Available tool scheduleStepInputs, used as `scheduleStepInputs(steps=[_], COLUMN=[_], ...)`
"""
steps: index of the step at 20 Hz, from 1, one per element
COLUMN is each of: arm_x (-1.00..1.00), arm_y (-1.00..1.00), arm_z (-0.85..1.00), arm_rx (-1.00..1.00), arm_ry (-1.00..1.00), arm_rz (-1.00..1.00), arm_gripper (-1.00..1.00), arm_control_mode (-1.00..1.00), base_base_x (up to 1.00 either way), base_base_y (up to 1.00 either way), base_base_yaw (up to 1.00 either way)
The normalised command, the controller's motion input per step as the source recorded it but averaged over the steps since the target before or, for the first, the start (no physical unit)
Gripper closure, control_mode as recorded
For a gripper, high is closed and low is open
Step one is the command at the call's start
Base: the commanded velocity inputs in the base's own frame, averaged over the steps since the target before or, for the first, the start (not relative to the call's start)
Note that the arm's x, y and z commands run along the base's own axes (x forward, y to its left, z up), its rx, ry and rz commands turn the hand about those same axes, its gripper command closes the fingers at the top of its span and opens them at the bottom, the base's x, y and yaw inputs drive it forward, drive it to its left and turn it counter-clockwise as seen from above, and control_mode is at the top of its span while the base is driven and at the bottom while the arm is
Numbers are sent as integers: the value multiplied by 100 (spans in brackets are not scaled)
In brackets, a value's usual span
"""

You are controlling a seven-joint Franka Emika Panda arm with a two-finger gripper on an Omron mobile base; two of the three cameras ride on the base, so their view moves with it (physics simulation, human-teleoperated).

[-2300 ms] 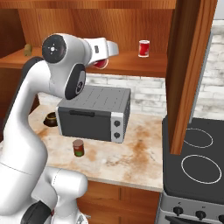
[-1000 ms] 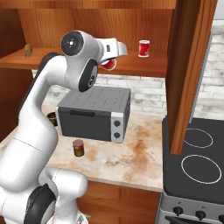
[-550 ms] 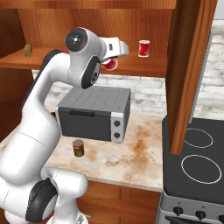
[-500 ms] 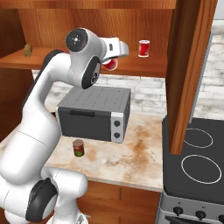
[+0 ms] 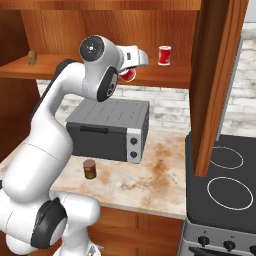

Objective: Pick the cans from the counter and place them in their designated side in the cabinet.

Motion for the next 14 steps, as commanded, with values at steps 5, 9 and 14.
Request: scheduleStepInputs(steps=[5, 9, 14], arm_x=[19, 18, 20], arm_y=[-2, -5, -4], arm_z=[-3, 0, 0], arm_rx=[0, 1, 1], arm_ry=[0, 0, -1], arm_rz=[0, 0, 0], arm_gripper=[100, 100, 100], arm_control_mode=[-100, -100, -100], base_base_x=[0, 0, 0], base_base_y=[0, 0, 0], base_base_yaw=[0, 0, 0])
